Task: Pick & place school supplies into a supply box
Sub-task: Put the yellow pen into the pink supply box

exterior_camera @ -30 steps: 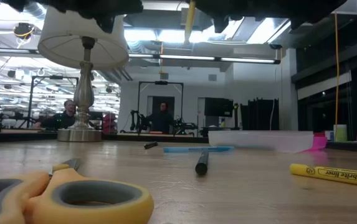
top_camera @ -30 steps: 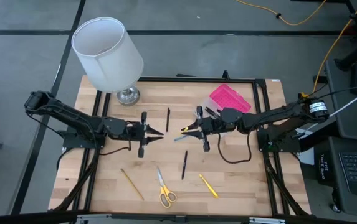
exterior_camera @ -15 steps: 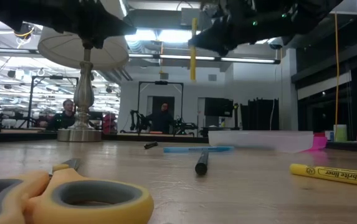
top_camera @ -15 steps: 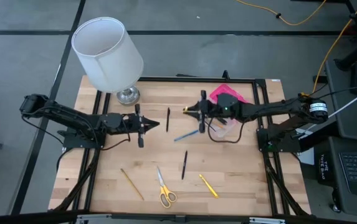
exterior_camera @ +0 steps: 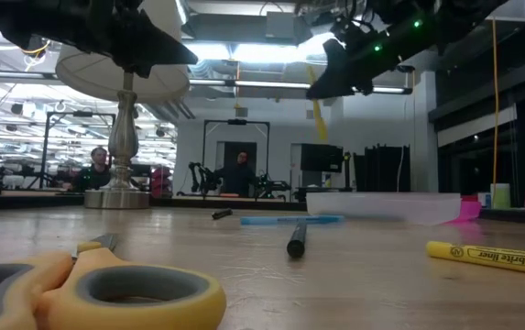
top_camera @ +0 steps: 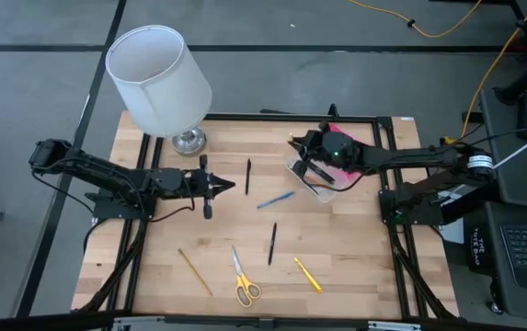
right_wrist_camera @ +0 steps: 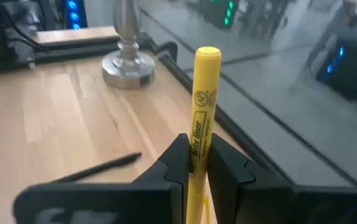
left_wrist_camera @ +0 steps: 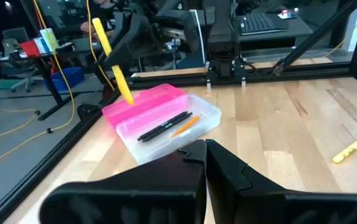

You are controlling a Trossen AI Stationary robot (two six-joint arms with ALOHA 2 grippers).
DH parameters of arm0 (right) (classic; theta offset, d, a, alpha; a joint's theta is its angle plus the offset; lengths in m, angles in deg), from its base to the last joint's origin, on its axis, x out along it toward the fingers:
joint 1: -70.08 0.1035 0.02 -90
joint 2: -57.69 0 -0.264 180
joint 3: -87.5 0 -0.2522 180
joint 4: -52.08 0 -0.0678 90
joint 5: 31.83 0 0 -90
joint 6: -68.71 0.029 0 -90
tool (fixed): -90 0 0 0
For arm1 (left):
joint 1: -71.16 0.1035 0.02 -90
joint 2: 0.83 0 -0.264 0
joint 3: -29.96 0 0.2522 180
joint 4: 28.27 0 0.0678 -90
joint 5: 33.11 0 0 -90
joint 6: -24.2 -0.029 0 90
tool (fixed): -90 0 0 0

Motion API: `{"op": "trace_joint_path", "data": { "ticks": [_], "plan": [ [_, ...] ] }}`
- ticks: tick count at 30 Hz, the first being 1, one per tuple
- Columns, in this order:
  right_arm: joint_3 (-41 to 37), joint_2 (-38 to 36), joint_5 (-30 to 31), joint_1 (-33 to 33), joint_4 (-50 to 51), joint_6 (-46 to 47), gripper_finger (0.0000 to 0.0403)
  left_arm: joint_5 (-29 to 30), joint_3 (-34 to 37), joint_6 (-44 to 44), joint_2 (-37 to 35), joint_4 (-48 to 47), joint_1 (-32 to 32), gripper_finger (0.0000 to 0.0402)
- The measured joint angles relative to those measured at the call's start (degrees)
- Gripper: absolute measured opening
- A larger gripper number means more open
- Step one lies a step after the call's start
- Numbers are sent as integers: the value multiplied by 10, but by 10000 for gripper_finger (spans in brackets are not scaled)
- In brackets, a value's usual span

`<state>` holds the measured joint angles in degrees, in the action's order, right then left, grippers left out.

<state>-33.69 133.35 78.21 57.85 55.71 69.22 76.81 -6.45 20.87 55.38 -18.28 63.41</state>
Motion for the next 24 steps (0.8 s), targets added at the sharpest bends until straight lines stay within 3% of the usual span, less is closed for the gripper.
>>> {"op": "trace_joint_path", "data": {
  "ticks": [10,17,24],
  "plan": [
    [130,-12,20,0,340,138,42,0,0,-37,0,0,0,4],
    [230,40,21,-5,491,174,42,0,0,-64,0,-2,0,4],
    [302,91,-72,-44,601,173,42,0,0,-64,0,-5,0,4]
  ]
}}
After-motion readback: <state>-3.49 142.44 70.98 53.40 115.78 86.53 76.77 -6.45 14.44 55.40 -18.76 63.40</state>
